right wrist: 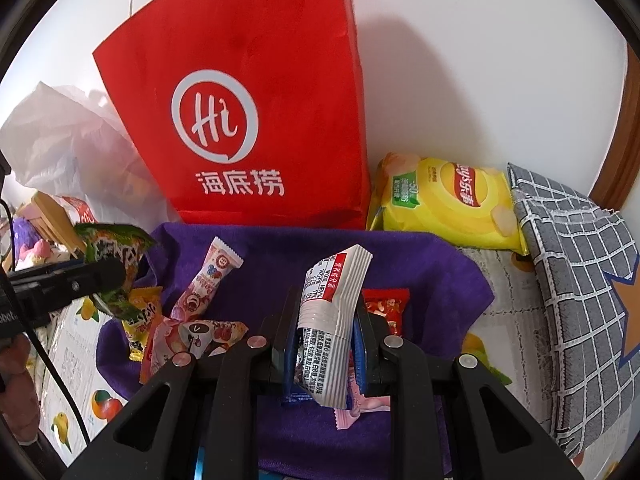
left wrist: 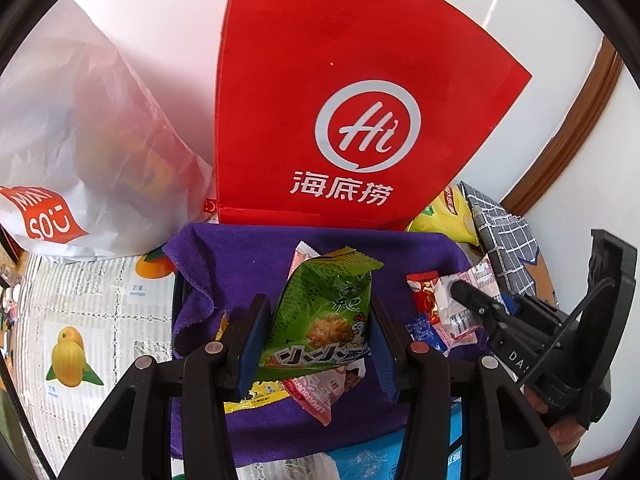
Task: Organize snacks
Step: 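Carry the white-red packet and green chip bag with both grippers over the towel, then open the right gripper to drop the white-red packet while the left gripper drops the green bag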
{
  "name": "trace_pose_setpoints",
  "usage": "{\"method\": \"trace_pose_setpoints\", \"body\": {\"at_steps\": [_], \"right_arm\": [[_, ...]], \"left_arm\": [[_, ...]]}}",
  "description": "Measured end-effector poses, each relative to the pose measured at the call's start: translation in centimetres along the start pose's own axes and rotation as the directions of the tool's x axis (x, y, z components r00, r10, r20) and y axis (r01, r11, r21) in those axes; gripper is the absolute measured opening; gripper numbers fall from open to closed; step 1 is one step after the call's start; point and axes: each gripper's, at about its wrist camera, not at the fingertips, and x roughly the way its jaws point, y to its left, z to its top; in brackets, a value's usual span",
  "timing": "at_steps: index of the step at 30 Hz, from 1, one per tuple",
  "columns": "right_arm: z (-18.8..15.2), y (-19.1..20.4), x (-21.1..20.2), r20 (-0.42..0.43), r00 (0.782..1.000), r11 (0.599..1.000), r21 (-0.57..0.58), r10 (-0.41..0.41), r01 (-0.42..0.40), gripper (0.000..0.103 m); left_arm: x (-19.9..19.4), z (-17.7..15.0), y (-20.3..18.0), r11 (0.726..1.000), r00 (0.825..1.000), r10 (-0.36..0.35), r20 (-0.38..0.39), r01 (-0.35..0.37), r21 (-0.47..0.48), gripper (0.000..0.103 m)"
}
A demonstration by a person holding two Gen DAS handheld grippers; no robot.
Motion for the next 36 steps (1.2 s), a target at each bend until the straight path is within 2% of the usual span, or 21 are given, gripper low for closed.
{"method": "trace_pose_setpoints", "body": {"at_steps": [8, 20, 28, 36], "right_arm": [[-0.4, 0.5, 1.1, -0.05, 0.999, 1.0, -0.029, 0.003, -0.004, 0.023], [-1.1, 0.7, 2.3, -0.12, 0.993, 0.999, -0.05, -0.02, 0.015, 0.024], [-1.1, 0.4, 2.6, -0.134, 0.991, 0.999, -0.046, -0.031, 0.025, 0.026], [-1.0, 0.2, 2.4, -0.126, 0.991, 0.998, -0.044, -0.051, 0.046, 0.029]], "left_arm": [[1.3, -0.3, -0.4, 1.0, 0.999, -0.008, -0.05, 0.008, 0.008, 0.045], [3.0, -0.5, -1.0, 0.999, 0.993, 0.026, -0.113, -0.024, 0.023, 0.045], [4.3, -1.0, -2.0, 0.997, 0.986, 0.046, -0.163, -0.036, 0.065, 0.046], [4.7, -1.2, -2.8, 0.994, 0.984, 0.063, -0.165, -0.047, 0.097, 0.046]]}}
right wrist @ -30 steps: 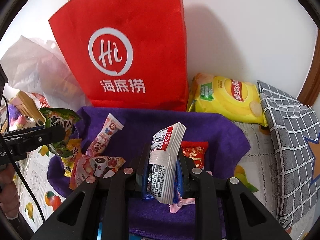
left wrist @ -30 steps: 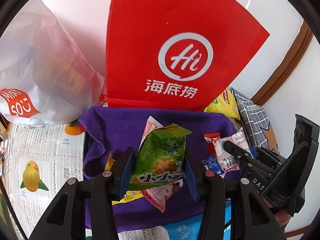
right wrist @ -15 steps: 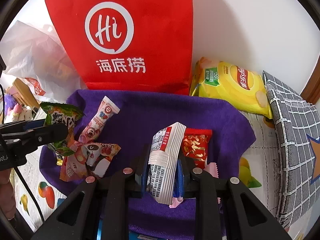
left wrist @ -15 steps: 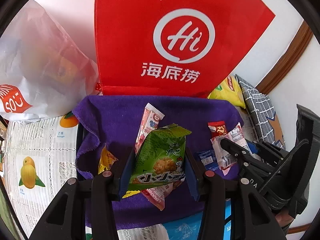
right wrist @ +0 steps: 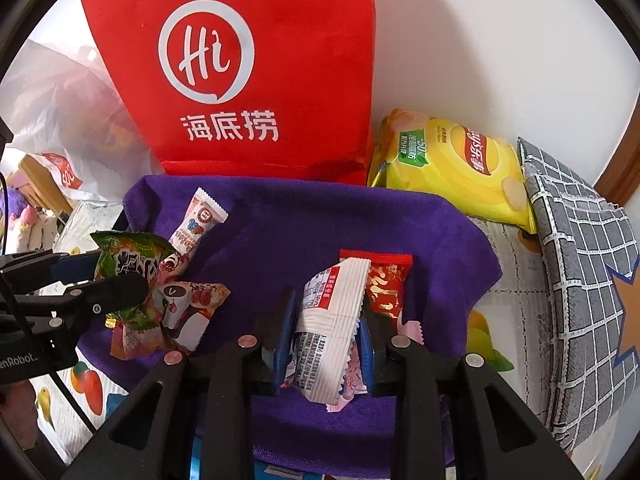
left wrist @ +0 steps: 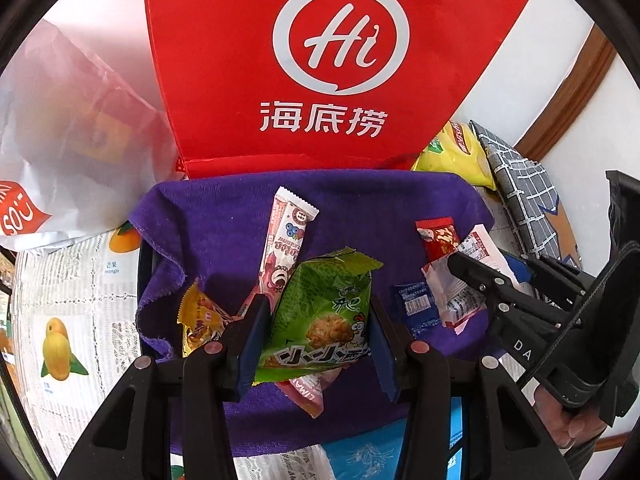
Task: Organize snacks
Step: 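Open the right gripper to drop the white-red packet while the left gripper drops the green bag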
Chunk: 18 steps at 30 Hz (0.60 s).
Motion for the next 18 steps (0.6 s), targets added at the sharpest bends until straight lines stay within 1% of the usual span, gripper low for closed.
{"method": "trace_pose_setpoints", "body": {"at_steps": [3, 6, 11, 12, 14, 16, 18], "right_arm": [[0.0, -0.1, -0.4, 0.011, 1.0, 1.0, 0.004, -0.001, 0.001, 0.029], [0.1, -0.3, -0.9, 0.023, 1.0, 1.0, 0.016, 0.005, -0.005, 0.031], [0.3, -0.5, -2.2, 0.058, 0.998, 1.0, 0.024, -0.004, 0.002, 0.038], [0.4, -0.6, -2.6, 0.069, 0.998, 1.0, 0.026, -0.003, 0.001, 0.039], [0.4, -0.6, -3.4, 0.098, 0.995, 1.0, 0.028, -0.002, -0.001, 0.044], [0.5, -0.6, -4.1, 0.121, 0.993, 1.0, 0.031, -0.003, -0.001, 0.047], [0.6, -0.7, -4.8, 0.143, 0.99, 0.999, 0.036, -0.002, -0.003, 0.048]], "left_arm": [[0.0, 0.0, 0.0, 1.0, 1.0, -0.002, 0.0, 0.002, 0.0, 0.046], [0.0, 0.0, -0.1, 1.0, 1.0, -0.001, -0.001, 0.001, 0.008, 0.046], [-0.1, 0.0, -0.4, 1.0, 1.0, -0.009, -0.005, 0.009, 0.025, 0.047], [-0.2, 0.0, -0.4, 1.0, 1.0, -0.009, -0.005, 0.009, 0.027, 0.049], [-0.6, 0.0, -0.5, 0.999, 1.0, 0.001, 0.011, -0.002, 0.036, 0.061], [-1.0, -0.1, -0.7, 0.999, 1.0, 0.008, 0.029, -0.009, 0.045, 0.062], [-1.4, -0.1, -0.8, 0.999, 0.999, 0.001, 0.039, -0.003, 0.048, 0.064]]}}
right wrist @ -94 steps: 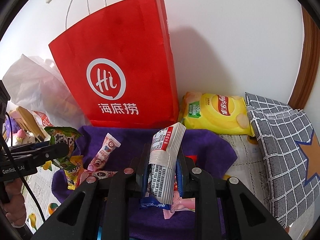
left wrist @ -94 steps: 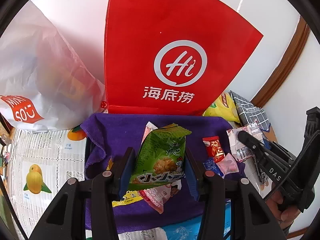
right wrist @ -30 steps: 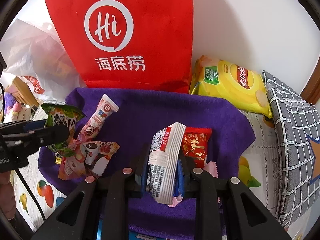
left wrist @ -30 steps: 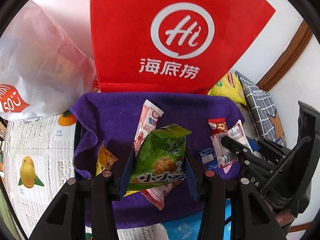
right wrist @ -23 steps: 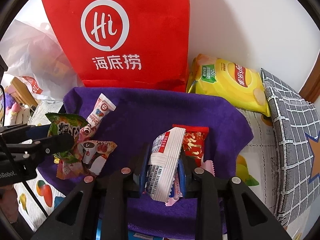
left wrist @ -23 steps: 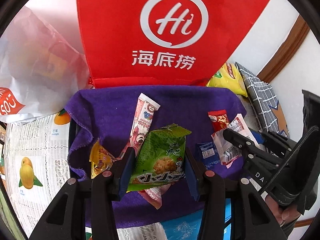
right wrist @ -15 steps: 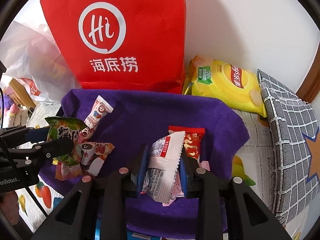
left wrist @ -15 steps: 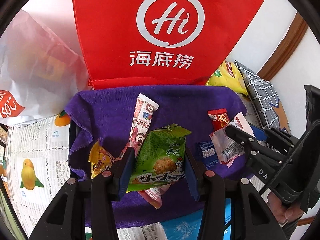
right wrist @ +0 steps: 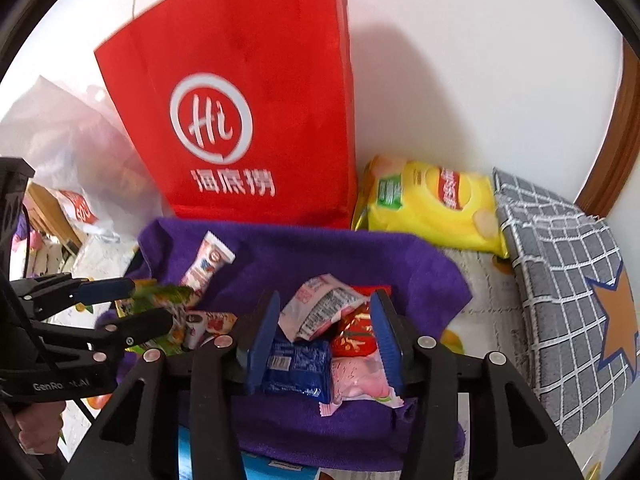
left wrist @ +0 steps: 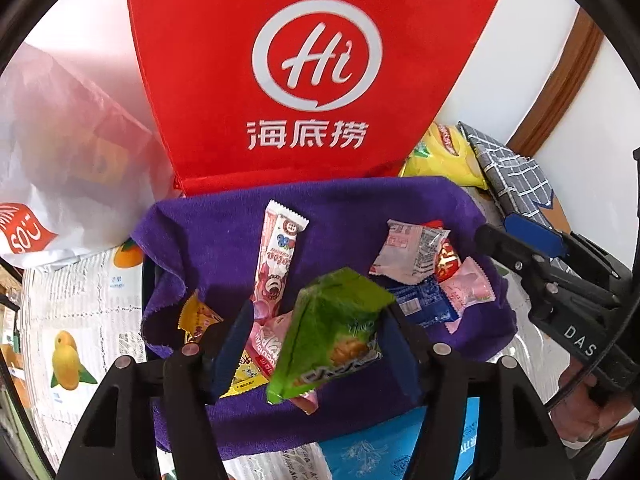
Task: Organize snacks
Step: 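Open the right gripper to drop the white-red packet while the left gripper drops the green bag, then withdraw both grippers from the towel back toward the loose snacks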
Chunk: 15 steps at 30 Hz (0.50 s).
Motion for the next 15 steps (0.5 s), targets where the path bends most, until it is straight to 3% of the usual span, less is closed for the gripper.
{"method": "trace_pose_setpoints", "body": {"at_steps": [15], "right_arm": [[-0.2, 0.1, -4.5, 0.1, 0.995, 0.998, 0.062, -0.004, -0.002, 0.06]], "left_arm": [[-4.1, -0.1, -0.4, 0.999, 0.995, -0.04, 0.09, 0.04, -0.005, 0.071]]}}
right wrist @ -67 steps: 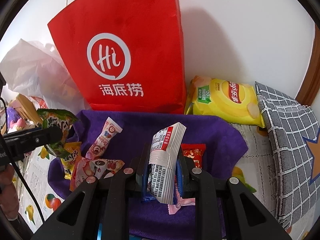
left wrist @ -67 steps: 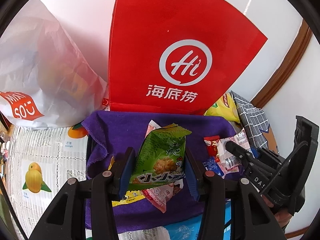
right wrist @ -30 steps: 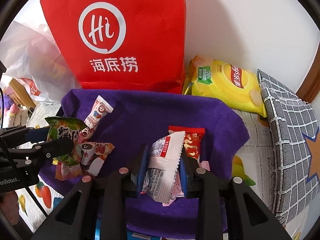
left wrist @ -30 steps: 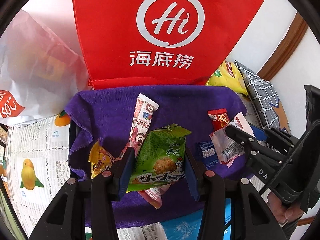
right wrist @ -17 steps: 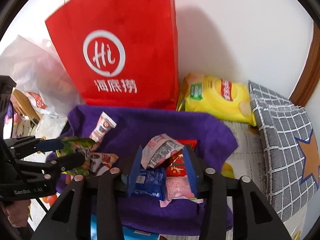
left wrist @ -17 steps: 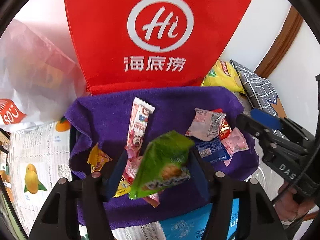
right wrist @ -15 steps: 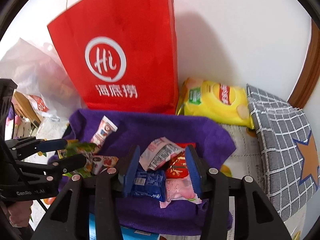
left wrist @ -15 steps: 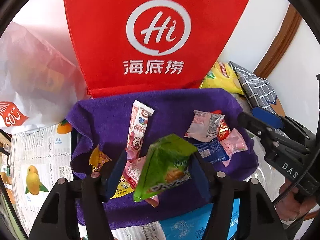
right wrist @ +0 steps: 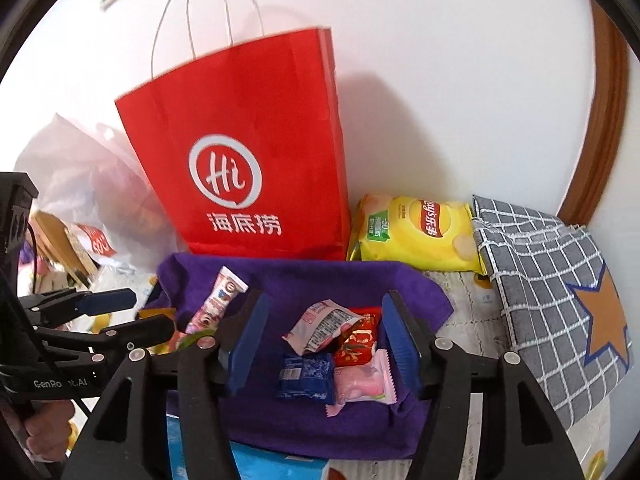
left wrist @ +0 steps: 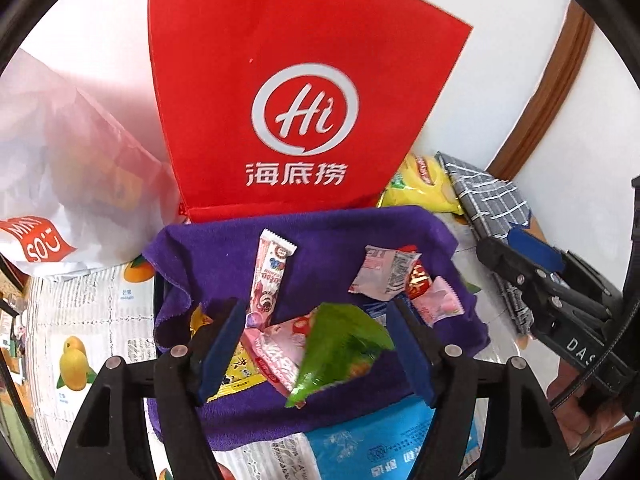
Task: Organize snacks
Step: 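Withdraw both grippers from the towel back toward the loose snacks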
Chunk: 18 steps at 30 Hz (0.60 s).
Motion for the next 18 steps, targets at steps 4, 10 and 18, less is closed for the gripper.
{"method": "trace_pose_setpoints", "body": {"at_steps": [4, 10, 18], "right_arm": [[-0.7, 0.0, -1.6, -0.007, 1.0, 1.0, -0.002, -0.027, 0.027, 0.06], [-2.4, -0.1, -5.0, -0.006, 0.997, 0.997, -0.002, -0.082, 0.082, 0.061], [-5.4, -0.3, -8.4, -0.015, 0.994, 0.993, 0.058, -0.105, 0.106, 0.061]], "left_arm": [[-0.9, 0.0, -0.5, 1.0, 1.0, -0.026, 0.013, 0.026, 0.006, 0.072], [-3.3, -0.3, -1.7, 0.998, 0.997, -0.054, 0.05, 0.052, 0.04, 0.075], [-6.6, -1.5, -3.3, 0.996, 0.995, -0.059, 0.082, 0.053, 0.07, 0.076]]}}
